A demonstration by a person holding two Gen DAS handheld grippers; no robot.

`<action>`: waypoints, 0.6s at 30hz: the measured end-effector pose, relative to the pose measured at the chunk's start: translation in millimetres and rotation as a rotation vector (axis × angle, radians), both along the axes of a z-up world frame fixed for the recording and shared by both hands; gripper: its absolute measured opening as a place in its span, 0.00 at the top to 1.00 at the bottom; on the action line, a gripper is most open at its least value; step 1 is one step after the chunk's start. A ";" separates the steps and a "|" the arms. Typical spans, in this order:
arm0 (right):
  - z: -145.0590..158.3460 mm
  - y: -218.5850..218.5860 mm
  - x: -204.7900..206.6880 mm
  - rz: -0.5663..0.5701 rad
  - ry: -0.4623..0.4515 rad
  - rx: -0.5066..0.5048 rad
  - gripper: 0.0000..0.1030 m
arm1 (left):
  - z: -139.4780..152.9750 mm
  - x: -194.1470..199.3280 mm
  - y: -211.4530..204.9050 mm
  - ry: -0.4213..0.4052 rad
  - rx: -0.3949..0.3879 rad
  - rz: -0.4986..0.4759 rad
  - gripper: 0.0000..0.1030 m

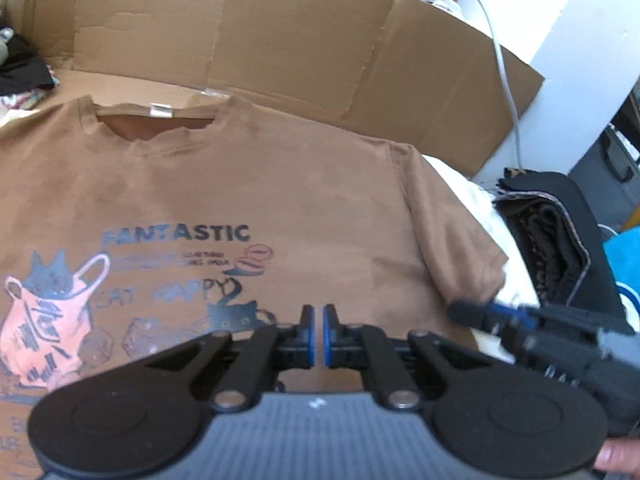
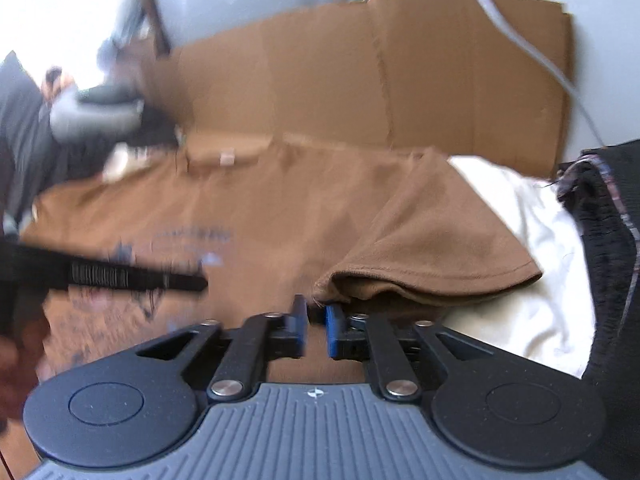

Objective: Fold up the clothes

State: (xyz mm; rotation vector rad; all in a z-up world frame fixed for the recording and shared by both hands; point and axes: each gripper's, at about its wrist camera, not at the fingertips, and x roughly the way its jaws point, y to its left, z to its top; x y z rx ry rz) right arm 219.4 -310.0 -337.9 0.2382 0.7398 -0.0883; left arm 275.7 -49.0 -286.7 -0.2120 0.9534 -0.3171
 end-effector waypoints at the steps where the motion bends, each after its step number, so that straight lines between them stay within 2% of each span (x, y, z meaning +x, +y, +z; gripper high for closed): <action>1: -2.5 3.9 1.0 0.021 0.023 -0.009 0.65 | 0.7 0.6 0.0 -0.003 0.005 0.004 0.97; 3: -3.8 9.7 -1.4 0.063 0.042 -0.012 0.60 | 3.4 -3.9 8.7 -0.011 0.015 0.007 0.96; 6: 0.0 6.3 -11.8 0.071 0.038 0.021 0.60 | 4.4 -4.0 13.0 -0.025 0.023 0.017 0.95; 11: 9.4 -18.5 -31.0 -0.061 -0.003 0.095 0.59 | 5.8 -1.4 22.2 -0.034 0.023 0.042 0.94; 16: 11.1 -36.4 -38.1 -0.194 -0.003 0.055 0.60 | 4.7 -2.4 23.7 -0.029 0.027 0.041 0.94; 18: 9.0 -47.8 -39.3 -0.294 0.003 0.085 0.60 | 4.0 -2.3 23.0 -0.028 0.029 0.041 0.94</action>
